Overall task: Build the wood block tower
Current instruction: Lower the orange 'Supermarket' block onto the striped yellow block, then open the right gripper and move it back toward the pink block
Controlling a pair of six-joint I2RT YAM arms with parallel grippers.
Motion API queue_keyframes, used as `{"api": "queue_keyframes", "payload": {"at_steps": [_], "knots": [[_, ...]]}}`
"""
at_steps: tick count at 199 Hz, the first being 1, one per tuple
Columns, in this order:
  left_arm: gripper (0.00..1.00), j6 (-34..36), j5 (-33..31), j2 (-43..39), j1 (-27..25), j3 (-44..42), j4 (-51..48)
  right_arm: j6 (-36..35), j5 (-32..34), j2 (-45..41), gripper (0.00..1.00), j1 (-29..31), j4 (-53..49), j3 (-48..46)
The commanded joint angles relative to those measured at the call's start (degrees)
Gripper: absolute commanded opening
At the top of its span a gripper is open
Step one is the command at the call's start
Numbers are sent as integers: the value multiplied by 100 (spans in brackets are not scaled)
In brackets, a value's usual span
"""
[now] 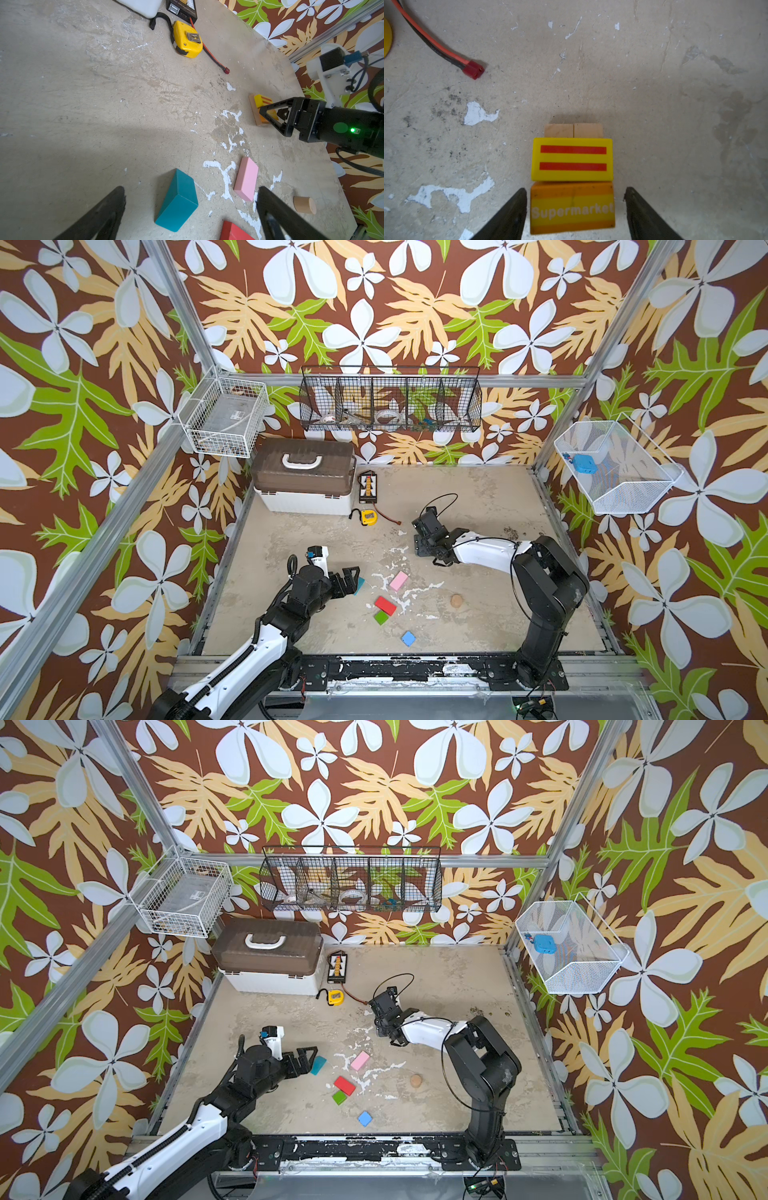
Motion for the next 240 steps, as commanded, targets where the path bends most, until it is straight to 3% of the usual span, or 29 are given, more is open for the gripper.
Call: {"api": "queue_keyframes", "payload": {"at_steps": [1, 92, 240], "knots": [[100, 2, 44, -15, 3, 26, 86, 67, -53, -34, 74, -5, 6, 4], [100, 2, 35, -24, 3, 24, 91, 84, -154, 44, 60, 4, -3, 65], [100, 1, 35, -24, 3, 28, 97, 43, -8, 114, 59, 4, -111, 149]]}}
